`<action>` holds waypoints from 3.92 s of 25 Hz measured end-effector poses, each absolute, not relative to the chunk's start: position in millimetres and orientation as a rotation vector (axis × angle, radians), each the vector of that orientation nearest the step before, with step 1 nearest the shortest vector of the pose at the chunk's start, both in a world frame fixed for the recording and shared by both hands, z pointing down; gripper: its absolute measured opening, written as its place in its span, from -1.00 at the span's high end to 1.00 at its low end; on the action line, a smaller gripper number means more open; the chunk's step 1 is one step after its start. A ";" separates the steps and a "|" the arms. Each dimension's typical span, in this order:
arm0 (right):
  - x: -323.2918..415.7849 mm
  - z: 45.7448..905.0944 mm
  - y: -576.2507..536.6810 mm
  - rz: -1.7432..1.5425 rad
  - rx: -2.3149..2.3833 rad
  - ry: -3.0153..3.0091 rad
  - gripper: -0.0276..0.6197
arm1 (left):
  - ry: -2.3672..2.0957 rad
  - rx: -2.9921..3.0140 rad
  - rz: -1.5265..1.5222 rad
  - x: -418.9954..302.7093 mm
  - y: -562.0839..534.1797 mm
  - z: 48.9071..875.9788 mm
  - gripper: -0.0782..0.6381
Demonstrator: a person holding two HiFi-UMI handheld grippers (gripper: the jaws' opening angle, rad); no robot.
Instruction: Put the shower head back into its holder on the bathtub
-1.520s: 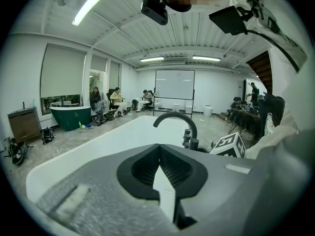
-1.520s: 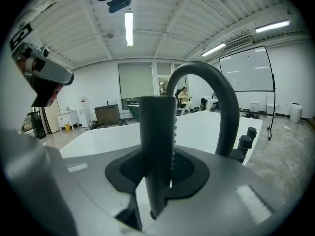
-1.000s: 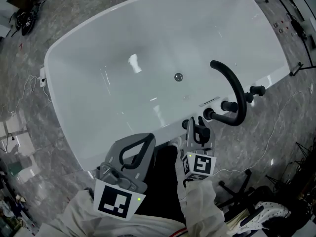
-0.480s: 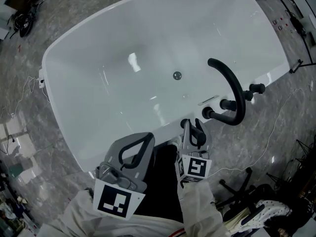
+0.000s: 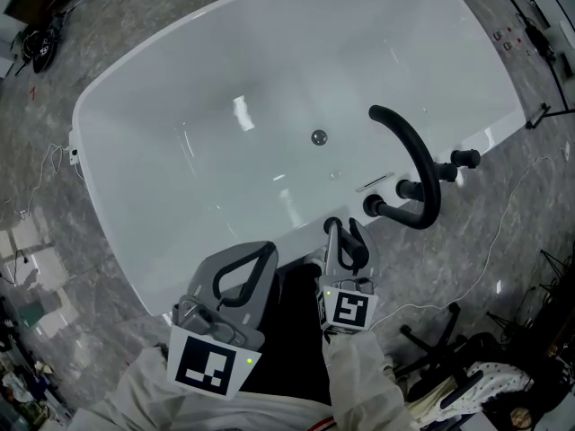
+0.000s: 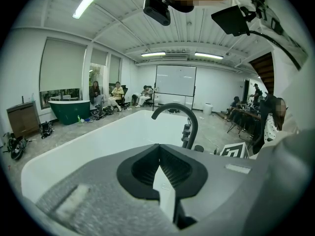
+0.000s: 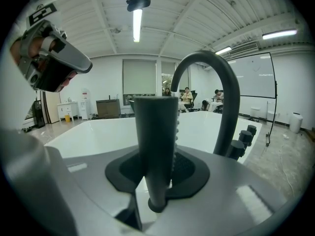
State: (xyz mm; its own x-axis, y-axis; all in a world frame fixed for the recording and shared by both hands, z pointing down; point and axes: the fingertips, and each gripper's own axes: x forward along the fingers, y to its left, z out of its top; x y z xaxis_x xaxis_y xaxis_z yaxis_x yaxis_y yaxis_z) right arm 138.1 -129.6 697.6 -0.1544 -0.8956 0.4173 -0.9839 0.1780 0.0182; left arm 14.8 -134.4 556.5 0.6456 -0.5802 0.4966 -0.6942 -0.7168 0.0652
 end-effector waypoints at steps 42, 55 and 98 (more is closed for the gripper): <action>136.8 597.8 -103.6 0.521 1.676 -2.333 0.46 | -1.191 2.594 0.704 39.0 -154.1 514.9 0.80; 234.2 499.7 -117.1 0.484 1.787 -2.347 0.82 | -1.267 2.611 0.660 85.8 -167.7 463.4 0.80; 31.9 333.3 79.7 0.325 2.392 -1.969 0.90 | -0.783 3.066 0.245 -92.1 -2.2 315.6 0.80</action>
State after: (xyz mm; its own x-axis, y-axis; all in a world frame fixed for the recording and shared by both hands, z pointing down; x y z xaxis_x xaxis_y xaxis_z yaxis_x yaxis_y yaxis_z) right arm 31.9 79.7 333.3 0.1795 -0.9677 0.1773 -0.9733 -0.2009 -0.1114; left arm -92.1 -2.2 315.6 0.8663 -0.4791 0.1412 -0.4742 -0.8777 -0.0690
